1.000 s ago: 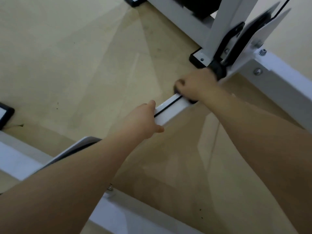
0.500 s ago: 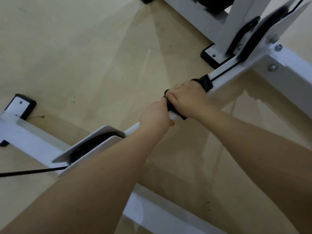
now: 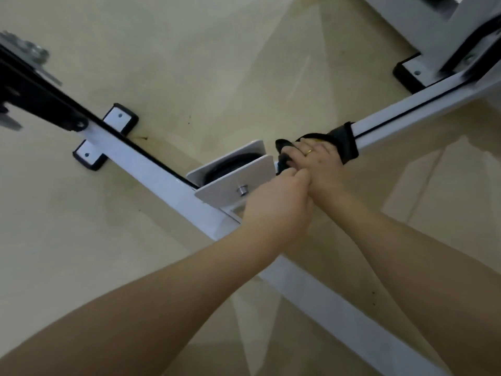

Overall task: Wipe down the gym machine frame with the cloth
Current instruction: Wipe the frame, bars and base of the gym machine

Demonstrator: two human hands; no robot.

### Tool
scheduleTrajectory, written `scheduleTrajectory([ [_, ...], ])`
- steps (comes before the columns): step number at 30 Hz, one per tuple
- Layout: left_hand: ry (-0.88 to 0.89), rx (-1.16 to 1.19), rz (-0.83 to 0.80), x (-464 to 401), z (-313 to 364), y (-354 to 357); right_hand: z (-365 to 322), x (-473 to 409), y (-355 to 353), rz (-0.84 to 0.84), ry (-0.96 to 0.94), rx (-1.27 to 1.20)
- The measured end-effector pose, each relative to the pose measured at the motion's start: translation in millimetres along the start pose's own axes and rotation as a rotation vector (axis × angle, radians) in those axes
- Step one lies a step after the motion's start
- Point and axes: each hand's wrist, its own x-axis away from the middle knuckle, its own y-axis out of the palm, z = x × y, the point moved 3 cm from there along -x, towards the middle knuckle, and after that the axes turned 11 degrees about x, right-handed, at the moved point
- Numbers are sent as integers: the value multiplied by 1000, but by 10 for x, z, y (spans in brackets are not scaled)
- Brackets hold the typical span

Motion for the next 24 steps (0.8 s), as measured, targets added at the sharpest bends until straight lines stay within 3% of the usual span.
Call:
scheduleTrajectory([
  [2, -15, 6, 0, 168, -123, -58, -82, -128, 52, -37, 197, -247],
  [4, -61, 15, -7, 384, -305, -130, 14, -290, -67, -80, 662, -691],
  [6, -160, 64, 33, 632, -528, -226, 23, -302, -367, 35, 870, -1008],
  [9, -289, 114, 102, 886, -850, -360, -400, -127, -828, 140, 578, -1073],
  [12, -401, 198, 177, 938, -1127, -416, -943, 172, -934, 178, 204, -659],
  [15, -400, 344, 251, 900, -1264, -422, -1041, 175, -864, 228, 175, -492],
  [17, -324, 498, 262, 820, -1293, -423, -909, 152, -787, 252, 425, -626],
  [20, -213, 691, 220, 708, -1297, -449, -883, 208, -570, 162, 1045, -1026],
  [22, -198, 770, 219, 670, -1348, -488, -1142, 228, -528, 187, 1223, -1325],
  [24, -192, 766, 182, 666, -1393, -521, -1458, 199, -581, 293, 1273, -1435],
])
